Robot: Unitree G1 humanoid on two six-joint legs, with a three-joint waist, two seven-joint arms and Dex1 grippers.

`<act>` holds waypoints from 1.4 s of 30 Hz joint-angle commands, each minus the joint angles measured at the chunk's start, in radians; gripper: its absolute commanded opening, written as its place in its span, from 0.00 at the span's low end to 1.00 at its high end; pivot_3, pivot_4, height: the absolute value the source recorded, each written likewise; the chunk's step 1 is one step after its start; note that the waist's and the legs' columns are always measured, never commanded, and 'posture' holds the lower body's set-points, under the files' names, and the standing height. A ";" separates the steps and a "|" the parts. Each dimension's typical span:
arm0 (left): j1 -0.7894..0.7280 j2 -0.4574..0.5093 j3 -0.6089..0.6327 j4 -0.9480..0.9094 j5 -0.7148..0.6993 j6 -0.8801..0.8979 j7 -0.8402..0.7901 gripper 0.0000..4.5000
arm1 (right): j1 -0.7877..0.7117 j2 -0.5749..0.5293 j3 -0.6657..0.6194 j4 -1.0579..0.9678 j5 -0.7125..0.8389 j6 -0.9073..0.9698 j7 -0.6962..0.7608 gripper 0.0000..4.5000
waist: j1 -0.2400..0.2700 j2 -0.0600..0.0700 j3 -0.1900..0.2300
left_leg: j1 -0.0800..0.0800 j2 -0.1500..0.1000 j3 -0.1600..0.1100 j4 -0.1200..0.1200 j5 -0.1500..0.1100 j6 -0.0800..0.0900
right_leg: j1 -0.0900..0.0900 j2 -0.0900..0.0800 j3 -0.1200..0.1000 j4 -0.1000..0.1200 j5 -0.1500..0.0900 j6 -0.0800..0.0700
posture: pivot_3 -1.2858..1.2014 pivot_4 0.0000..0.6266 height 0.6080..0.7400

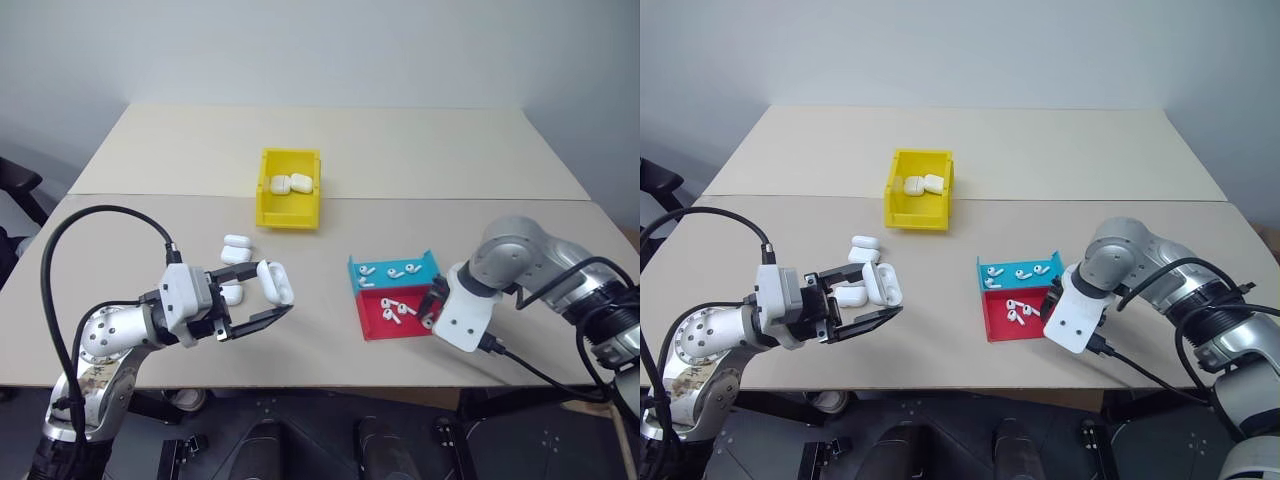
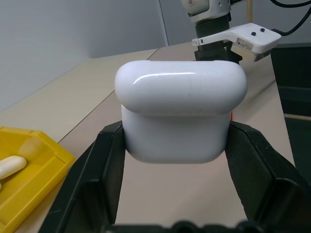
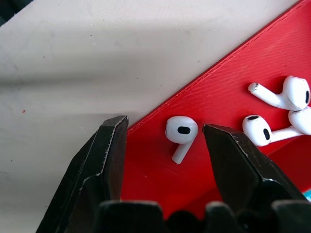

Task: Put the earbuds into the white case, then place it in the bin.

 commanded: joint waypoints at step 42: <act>0.028 0.014 -0.007 -0.043 0.002 -0.002 0.030 0.62 | -0.054 0.027 -0.026 0.023 -0.015 -0.057 0.041 0.53 | -0.001 0.000 0.000 | 0.000 0.000 0.000 0.000 0.000 0.000 | 0.000 0.000 0.000 0.000 0.000 0.000 | 0.52 0.24 1.00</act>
